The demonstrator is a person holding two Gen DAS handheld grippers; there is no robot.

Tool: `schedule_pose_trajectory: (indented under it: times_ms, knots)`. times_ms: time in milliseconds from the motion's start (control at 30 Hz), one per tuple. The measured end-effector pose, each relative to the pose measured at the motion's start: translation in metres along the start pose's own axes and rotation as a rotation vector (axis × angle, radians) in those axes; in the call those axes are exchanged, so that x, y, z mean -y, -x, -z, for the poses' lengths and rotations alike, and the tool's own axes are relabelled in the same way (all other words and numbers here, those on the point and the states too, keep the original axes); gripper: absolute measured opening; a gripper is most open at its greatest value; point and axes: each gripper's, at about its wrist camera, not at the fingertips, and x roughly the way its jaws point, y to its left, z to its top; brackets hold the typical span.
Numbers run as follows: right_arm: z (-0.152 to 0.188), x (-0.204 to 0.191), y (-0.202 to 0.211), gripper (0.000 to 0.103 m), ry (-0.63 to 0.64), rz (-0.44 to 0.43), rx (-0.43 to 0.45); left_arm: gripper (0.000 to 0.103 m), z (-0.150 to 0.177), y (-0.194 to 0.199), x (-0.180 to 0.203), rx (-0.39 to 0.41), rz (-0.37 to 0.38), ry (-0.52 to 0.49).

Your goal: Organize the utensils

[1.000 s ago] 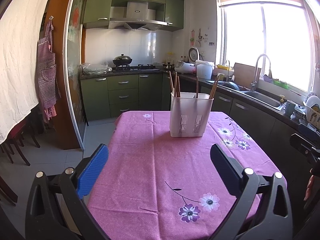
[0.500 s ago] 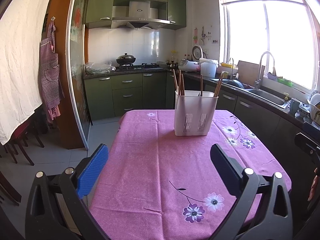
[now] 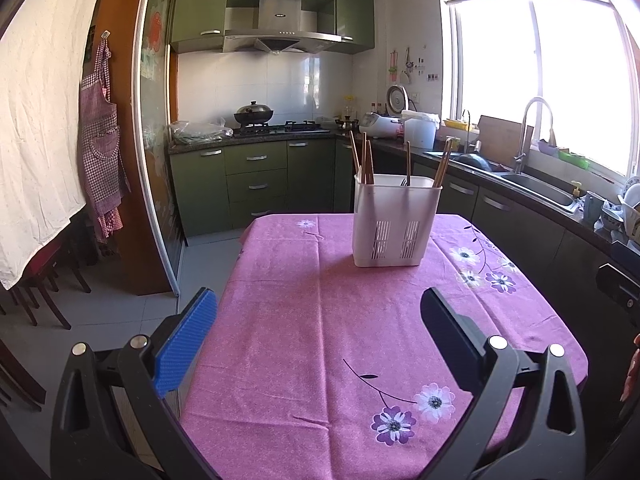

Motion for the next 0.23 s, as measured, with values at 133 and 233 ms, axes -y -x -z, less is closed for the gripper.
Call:
schedule_pose_trajectory:
  times_ms: [133, 233]
  knots:
    - [0.001, 0.0006, -0.0018, 0.098, -0.002, 0.001, -0.004, 0.097, 0.0011, -0.0025, 0.0019, -0.009, 0.009, -0.017]
    - [0.0016, 0.0023, -0.0047, 0.098, -0.004, -0.001, -0.01, 0.097, 0.0014, -0.0079, 0.0012, -0.021, 0.016, -0.015]
